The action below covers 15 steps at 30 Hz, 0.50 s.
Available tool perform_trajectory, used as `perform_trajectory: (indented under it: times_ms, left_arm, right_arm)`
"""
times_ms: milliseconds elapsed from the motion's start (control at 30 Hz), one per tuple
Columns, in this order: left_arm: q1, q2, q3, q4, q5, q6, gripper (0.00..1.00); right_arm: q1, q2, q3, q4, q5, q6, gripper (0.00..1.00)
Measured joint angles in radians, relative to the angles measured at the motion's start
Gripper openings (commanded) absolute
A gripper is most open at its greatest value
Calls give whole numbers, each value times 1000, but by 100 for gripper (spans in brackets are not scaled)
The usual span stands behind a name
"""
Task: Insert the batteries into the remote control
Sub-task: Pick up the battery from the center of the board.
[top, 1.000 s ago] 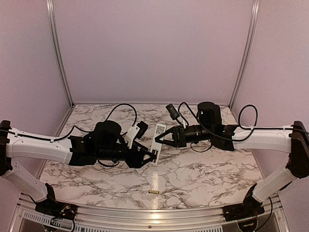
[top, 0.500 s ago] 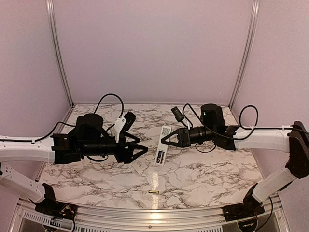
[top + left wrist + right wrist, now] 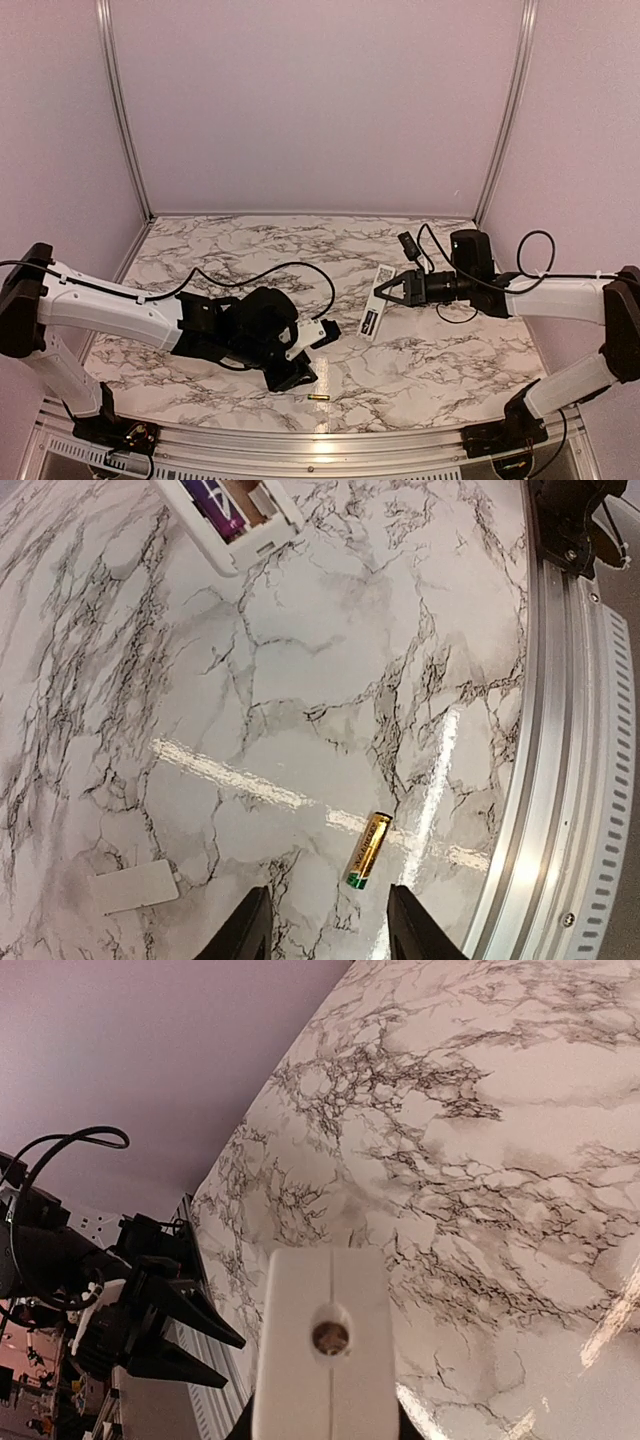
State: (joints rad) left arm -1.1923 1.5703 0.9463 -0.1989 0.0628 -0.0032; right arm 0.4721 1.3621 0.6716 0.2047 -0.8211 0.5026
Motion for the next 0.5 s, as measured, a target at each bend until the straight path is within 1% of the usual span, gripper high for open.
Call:
perform_trajectory:
  times_ms: [133, 300, 500]
  left_arm:
    - [-46, 93, 76, -68, -24, 51, 37]
    - [-80, 196, 166, -132, -66, 97, 35]
    - [-97, 264, 203, -187, -106, 128, 32]
  right_arm:
    - [-33, -26, -36, -5, -1, 1, 0]
    - [-44, -35, -54, -14, -3, 1, 0]
    - [-57, -35, -72, -15, -6, 3, 0]
